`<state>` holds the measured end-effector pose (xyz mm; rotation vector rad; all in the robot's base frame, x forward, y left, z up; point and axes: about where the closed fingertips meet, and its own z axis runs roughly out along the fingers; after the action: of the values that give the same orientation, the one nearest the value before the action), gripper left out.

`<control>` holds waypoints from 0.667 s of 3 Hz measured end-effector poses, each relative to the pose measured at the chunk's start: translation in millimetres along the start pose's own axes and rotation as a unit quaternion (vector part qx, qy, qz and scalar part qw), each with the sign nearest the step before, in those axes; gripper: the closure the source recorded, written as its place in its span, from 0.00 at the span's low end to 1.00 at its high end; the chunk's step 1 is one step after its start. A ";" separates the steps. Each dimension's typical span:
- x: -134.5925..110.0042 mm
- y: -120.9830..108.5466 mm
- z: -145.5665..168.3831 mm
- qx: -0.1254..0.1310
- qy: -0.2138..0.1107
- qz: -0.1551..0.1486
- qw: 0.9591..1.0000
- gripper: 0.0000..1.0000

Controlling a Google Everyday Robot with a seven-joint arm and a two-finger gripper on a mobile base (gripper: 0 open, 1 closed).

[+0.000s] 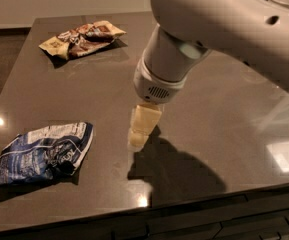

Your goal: Move blue chip bag near coke can

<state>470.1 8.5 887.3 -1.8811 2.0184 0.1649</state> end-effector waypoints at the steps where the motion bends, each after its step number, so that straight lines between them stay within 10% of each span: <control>1: -18.8 10.6 12.6 -0.016 -0.007 -0.012 1.000 0.00; 2: -42.1 23.5 23.0 -0.033 -0.027 -0.026 0.999 0.00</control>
Offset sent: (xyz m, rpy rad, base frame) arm -0.0277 0.0816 -0.0176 0.0943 0.0696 0.1323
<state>453.0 58.0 876.8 -1.9446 1.9480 0.2685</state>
